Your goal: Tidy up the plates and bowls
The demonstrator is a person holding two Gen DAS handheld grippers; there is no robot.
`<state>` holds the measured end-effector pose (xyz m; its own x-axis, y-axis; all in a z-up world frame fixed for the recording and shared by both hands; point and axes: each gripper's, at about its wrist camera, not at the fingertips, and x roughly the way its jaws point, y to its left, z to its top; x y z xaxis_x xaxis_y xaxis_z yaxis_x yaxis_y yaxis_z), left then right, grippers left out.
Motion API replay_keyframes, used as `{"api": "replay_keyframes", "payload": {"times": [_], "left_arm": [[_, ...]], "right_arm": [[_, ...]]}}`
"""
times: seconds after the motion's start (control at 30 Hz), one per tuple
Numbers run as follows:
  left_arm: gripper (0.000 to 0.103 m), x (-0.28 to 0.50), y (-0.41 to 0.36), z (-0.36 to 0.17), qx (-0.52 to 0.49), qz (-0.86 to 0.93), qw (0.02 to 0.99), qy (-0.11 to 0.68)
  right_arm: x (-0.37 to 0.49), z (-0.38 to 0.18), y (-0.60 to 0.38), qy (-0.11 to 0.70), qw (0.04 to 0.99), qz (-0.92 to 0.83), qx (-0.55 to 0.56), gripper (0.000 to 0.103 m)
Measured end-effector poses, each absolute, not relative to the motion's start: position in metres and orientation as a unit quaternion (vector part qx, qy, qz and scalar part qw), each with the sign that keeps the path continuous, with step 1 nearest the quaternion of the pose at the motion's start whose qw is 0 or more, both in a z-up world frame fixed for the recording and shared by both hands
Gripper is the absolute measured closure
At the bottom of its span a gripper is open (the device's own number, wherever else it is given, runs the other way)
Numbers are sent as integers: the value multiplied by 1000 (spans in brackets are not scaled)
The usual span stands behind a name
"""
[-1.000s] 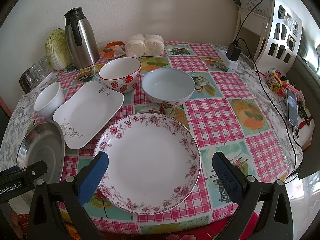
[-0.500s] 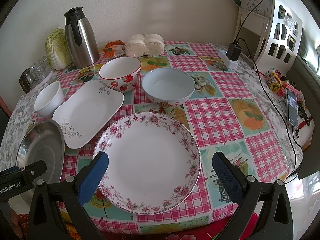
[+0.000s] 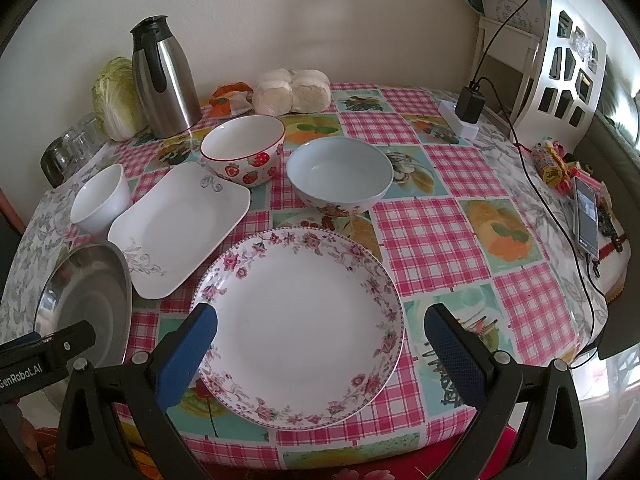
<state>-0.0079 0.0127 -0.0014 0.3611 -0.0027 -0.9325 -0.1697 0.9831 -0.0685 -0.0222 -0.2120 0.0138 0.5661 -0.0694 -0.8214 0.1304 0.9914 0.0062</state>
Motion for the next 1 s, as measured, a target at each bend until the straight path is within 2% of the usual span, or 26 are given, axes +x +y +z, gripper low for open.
{"api": "replay_keyframes", "payload": {"times": [0.53,1.0], "left_arm": [[0,9,22,7,-94,55,832,543],[0,14,126,1,-236,132,839,473]], "right_arm": [[-2,23,-185,450,892,-4,39,0],[31,1,-106,484,865,128,32,0]]}}
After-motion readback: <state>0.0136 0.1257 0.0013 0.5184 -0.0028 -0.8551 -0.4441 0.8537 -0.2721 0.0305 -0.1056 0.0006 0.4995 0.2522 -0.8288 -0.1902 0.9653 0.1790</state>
